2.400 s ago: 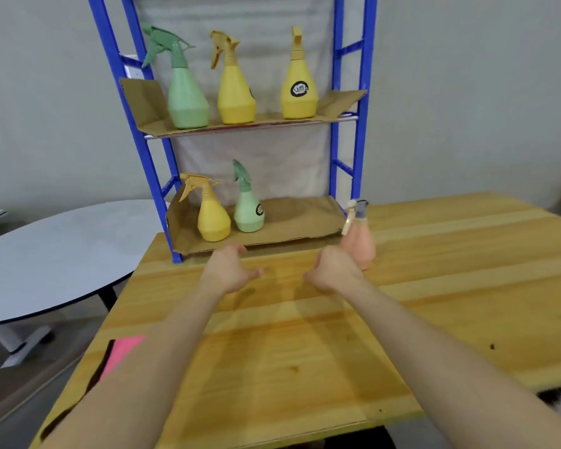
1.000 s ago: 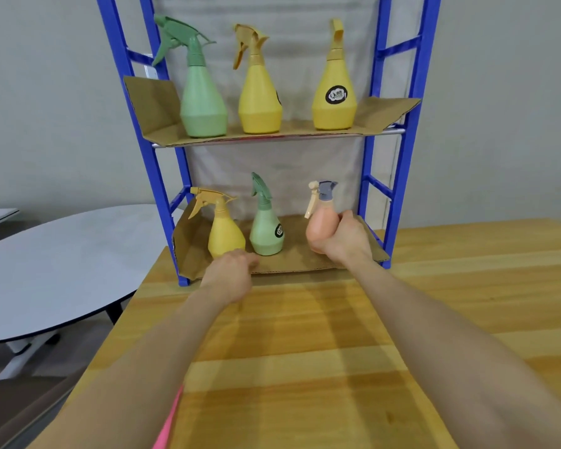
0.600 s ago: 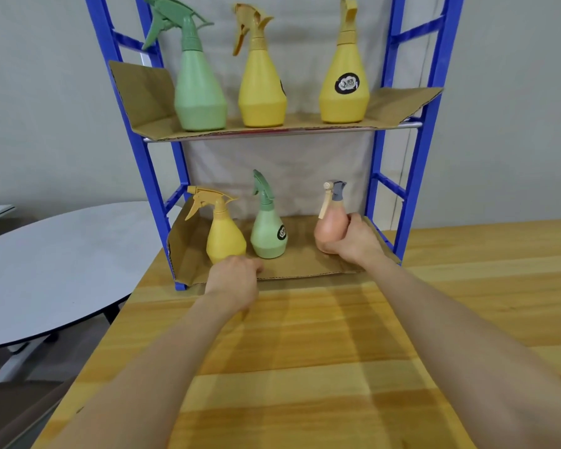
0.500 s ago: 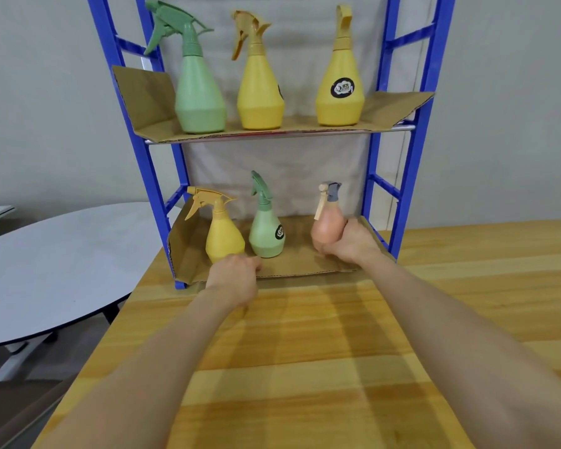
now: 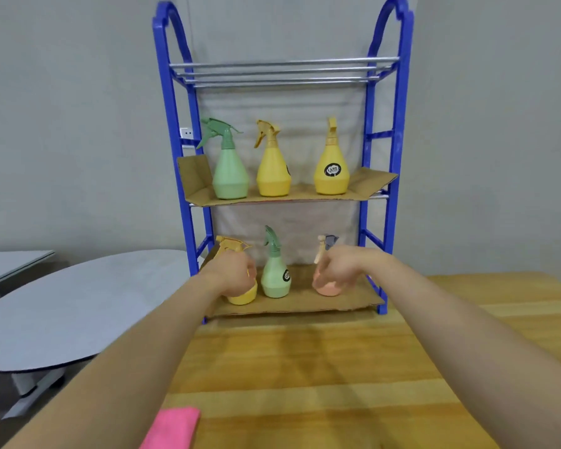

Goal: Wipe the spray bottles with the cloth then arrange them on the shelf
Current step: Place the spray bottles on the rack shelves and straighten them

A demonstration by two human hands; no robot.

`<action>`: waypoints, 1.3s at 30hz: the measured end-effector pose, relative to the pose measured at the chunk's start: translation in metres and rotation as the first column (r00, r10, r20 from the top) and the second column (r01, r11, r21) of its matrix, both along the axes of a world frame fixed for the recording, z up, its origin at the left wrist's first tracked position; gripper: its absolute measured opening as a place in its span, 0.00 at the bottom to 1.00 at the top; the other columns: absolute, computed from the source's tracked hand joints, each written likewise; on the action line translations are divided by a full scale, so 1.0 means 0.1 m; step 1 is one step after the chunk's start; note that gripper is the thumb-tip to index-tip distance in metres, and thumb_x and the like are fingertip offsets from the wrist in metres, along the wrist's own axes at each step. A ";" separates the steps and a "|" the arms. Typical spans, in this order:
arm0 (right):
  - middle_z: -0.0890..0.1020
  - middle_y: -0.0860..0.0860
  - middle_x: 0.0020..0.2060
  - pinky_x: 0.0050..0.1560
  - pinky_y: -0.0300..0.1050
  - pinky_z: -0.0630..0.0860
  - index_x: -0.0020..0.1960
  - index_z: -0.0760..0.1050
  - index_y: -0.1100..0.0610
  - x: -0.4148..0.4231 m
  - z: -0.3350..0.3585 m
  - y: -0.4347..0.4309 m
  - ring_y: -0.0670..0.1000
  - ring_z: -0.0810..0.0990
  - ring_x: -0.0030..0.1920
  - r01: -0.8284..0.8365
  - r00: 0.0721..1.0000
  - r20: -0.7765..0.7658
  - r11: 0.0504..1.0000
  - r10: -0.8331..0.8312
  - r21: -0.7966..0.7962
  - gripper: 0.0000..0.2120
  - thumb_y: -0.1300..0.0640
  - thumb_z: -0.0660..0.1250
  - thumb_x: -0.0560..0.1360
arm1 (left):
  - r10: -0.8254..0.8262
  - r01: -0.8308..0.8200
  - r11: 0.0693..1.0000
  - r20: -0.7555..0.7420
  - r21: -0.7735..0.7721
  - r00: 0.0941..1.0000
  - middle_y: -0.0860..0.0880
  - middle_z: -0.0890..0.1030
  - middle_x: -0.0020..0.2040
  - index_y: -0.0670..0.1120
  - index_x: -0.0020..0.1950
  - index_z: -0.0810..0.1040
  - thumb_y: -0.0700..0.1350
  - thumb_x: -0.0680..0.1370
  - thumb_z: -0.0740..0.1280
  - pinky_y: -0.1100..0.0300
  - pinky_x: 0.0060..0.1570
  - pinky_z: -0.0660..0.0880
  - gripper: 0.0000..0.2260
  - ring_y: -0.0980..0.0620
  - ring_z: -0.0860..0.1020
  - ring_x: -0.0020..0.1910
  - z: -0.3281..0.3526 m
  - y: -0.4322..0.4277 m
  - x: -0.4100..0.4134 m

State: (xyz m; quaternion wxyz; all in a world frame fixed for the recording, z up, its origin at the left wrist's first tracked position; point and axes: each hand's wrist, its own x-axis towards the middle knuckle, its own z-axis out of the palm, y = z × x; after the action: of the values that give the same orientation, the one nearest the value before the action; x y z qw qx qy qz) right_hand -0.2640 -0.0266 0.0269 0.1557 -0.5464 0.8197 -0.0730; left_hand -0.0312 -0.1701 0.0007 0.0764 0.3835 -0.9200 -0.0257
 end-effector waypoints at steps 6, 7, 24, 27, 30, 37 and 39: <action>0.87 0.51 0.49 0.52 0.52 0.84 0.51 0.86 0.53 0.41 0.81 -0.14 0.54 0.85 0.48 -0.032 0.985 -0.161 0.864 -0.057 -0.503 0.12 0.45 0.74 0.76 | 0.112 -0.152 0.987 -0.494 -0.041 0.862 0.53 0.86 0.44 0.53 0.47 0.85 0.48 0.78 0.69 0.51 0.50 0.85 0.05 0.50 0.85 0.47 0.73 -0.13 0.17; 0.87 0.51 0.51 0.54 0.51 0.83 0.53 0.86 0.54 0.44 0.91 -0.19 0.55 0.85 0.52 -0.019 0.983 -0.161 0.828 -0.086 -0.560 0.13 0.46 0.74 0.76 | 0.136 -0.183 0.983 -0.582 -0.022 0.802 0.54 0.86 0.43 0.53 0.45 0.85 0.48 0.78 0.70 0.51 0.50 0.85 0.04 0.50 0.85 0.46 0.83 -0.16 0.16; 0.77 0.57 0.67 0.62 0.57 0.78 0.73 0.64 0.57 0.31 1.03 -1.71 0.61 0.78 0.69 0.157 0.939 -0.120 0.712 -0.323 -0.685 0.56 0.24 0.78 0.60 | 0.320 -0.034 0.932 -0.778 0.360 0.541 0.47 0.79 0.64 0.46 0.76 0.69 0.50 0.78 0.73 0.52 0.55 0.77 0.29 0.45 0.78 0.59 1.40 -1.10 -0.44; 0.78 0.58 0.67 0.61 0.55 0.78 0.75 0.60 0.59 0.20 1.01 -1.74 0.62 0.79 0.68 0.176 0.961 -0.043 0.720 -0.275 -0.671 0.52 0.32 0.79 0.65 | 0.282 -0.061 0.951 -0.767 0.304 0.577 0.48 0.78 0.64 0.45 0.78 0.68 0.55 0.77 0.77 0.50 0.60 0.79 0.34 0.45 0.79 0.61 1.35 -1.19 -0.46; 0.71 0.61 0.73 0.68 0.56 0.75 0.82 0.46 0.60 0.14 1.04 -1.71 0.63 0.74 0.73 0.228 0.963 0.043 0.714 -0.268 -0.662 0.63 0.33 0.78 0.65 | 0.282 -0.149 0.959 -0.763 0.241 0.581 0.44 0.76 0.70 0.44 0.80 0.65 0.67 0.67 0.81 0.44 0.67 0.78 0.51 0.42 0.78 0.69 1.26 -1.26 -0.46; 0.74 0.60 0.70 0.65 0.54 0.76 0.82 0.44 0.61 0.18 1.07 -1.77 0.62 0.77 0.70 0.221 0.954 0.026 0.643 -0.299 -0.733 0.64 0.37 0.81 0.67 | 0.263 -0.032 0.951 -0.753 0.307 0.603 0.48 0.78 0.64 0.48 0.77 0.67 0.55 0.74 0.78 0.48 0.62 0.80 0.36 0.45 0.79 0.62 1.26 -1.21 -0.47; 0.73 0.60 0.70 0.65 0.54 0.75 0.81 0.47 0.61 0.20 1.08 -1.78 0.62 0.75 0.71 0.246 0.952 0.046 0.668 -0.302 -0.702 0.58 0.38 0.78 0.67 | 0.275 -0.006 0.942 -0.764 0.335 0.583 0.48 0.78 0.64 0.49 0.79 0.67 0.53 0.74 0.80 0.49 0.62 0.80 0.37 0.45 0.79 0.62 1.25 -1.24 -0.45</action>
State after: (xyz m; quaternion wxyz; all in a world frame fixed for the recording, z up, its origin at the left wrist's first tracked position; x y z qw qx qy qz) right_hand -0.2437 -0.2044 0.1354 -0.1062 -0.4370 0.8082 -0.3802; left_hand -0.0762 -0.2945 0.1261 0.4252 0.4098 -0.7380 -0.3266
